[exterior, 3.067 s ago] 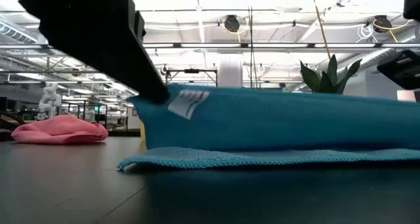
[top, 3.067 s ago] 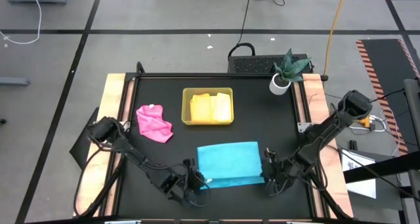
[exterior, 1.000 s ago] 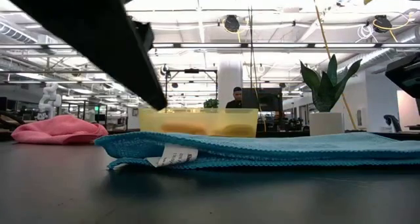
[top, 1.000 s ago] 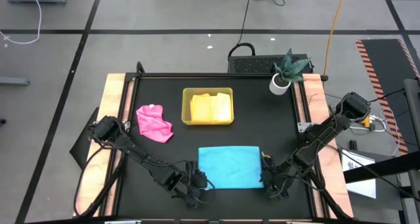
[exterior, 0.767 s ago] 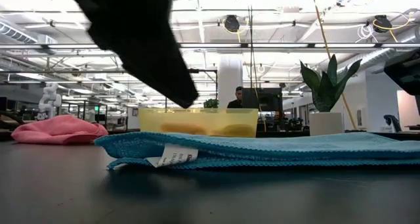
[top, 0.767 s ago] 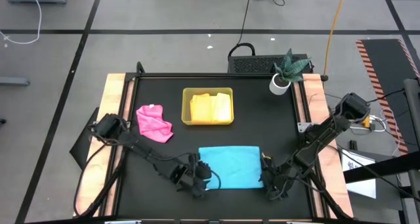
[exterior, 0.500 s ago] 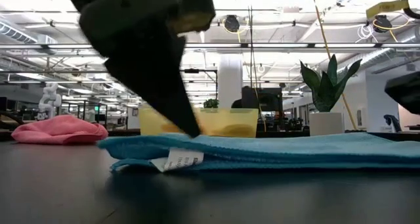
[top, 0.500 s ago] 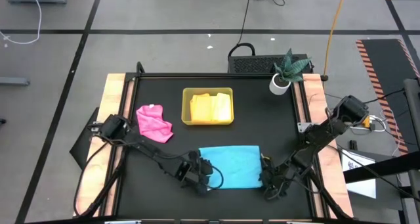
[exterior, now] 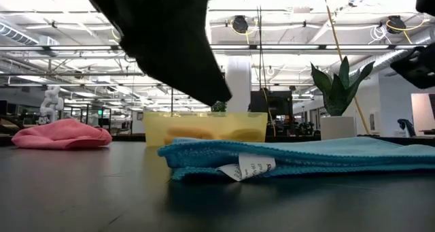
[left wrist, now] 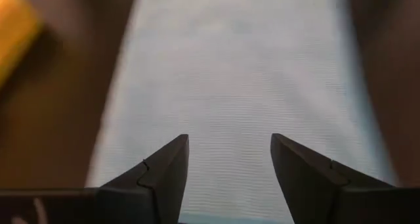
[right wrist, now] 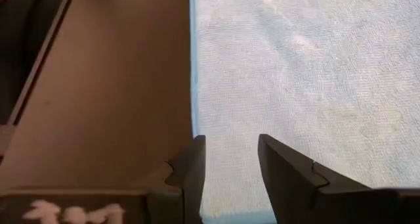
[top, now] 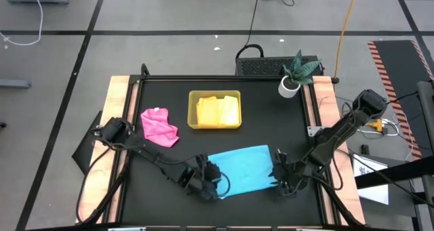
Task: Fold microfiber towels
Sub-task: Fold the blue microfiber cloth
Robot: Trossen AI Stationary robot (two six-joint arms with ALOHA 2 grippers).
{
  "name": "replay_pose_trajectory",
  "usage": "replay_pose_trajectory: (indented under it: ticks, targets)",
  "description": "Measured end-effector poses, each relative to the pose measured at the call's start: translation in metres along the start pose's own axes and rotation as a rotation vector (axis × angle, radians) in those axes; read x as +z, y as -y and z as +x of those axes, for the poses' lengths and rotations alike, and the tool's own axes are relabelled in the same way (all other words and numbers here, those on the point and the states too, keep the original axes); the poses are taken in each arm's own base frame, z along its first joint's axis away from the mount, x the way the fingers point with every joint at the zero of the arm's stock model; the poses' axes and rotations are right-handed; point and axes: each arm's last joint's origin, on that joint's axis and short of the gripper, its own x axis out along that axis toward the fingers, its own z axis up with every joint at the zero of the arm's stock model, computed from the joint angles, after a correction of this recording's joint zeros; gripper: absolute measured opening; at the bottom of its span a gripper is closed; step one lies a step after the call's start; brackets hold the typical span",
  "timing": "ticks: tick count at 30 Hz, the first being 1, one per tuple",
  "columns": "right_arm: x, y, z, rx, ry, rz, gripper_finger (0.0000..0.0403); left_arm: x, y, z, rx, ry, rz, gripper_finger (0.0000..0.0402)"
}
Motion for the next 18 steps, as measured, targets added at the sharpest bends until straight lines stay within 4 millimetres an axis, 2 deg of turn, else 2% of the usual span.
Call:
replay_pose_trajectory:
  ticks: [6, 10, 14, 18]
  targets:
    - [-0.017, 0.024, 0.02, -0.071, -0.026, 0.078, 0.013, -0.003, -0.039, 0.022, 0.16, -0.029, -0.112, 0.0218]
    - [-0.031, 0.04, 0.023, -0.131, -0.057, 0.154, 0.0116, -0.02, -0.057, 0.031, 0.198, -0.119, -0.207, 0.0218]
    - [-0.037, 0.047, 0.019, -0.137, -0.054, 0.181, 0.0095, -0.035, -0.06, 0.03, 0.261, -0.14, -0.326, 0.0218]
    - [-0.036, 0.047, 0.01, -0.104, -0.038, 0.181, 0.0078, -0.042, -0.047, 0.023, 0.239, -0.138, -0.368, 0.0218]
